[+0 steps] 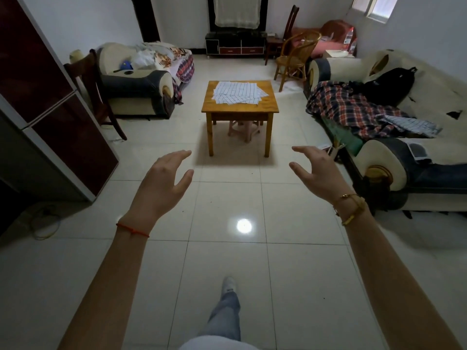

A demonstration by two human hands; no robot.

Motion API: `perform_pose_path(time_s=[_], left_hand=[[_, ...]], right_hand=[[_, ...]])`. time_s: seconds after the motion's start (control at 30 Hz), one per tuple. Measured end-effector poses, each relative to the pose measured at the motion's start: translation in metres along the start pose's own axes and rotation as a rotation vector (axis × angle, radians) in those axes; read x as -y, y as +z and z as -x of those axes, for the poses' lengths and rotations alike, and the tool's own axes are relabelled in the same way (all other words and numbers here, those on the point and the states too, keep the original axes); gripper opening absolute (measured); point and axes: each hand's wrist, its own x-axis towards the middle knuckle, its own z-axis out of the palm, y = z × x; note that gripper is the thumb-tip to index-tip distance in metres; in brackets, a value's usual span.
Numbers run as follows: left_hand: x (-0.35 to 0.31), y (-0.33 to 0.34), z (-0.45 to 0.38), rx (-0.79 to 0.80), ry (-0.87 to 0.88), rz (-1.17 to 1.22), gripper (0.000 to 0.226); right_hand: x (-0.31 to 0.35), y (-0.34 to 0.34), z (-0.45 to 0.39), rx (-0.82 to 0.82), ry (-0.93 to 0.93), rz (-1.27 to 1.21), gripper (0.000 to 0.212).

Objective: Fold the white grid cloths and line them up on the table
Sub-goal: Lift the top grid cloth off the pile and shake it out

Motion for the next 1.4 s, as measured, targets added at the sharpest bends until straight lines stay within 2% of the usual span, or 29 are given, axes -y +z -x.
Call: perform_pose_path(time_s=[0.2,0.57,1.0,1.4], left_hand=[[0.027,0.036,-0.056,0.039,-0.028,0.011,0.047],[0.077,0.085,-0.212,0.086,-0.069,0.049,0.046],[0.122,0.144,-0.358,0.158,-0.117,0.040,0.047],[0.150,0.219,-0.563,0.143,-0.178,0.042,0.046]], right_hand=[[-0.027,0.033,-0.055,0.025,0.022,0.008,0.043],[-0.070,0.071,-0.212,0.059,0.094,-0.002,0.042],[-0.126,0.121,-0.342,0.119,0.158,-0.030,0.043],[-0.214,0.155,-0.556,0.172,0.132,-0.060,0.042]])
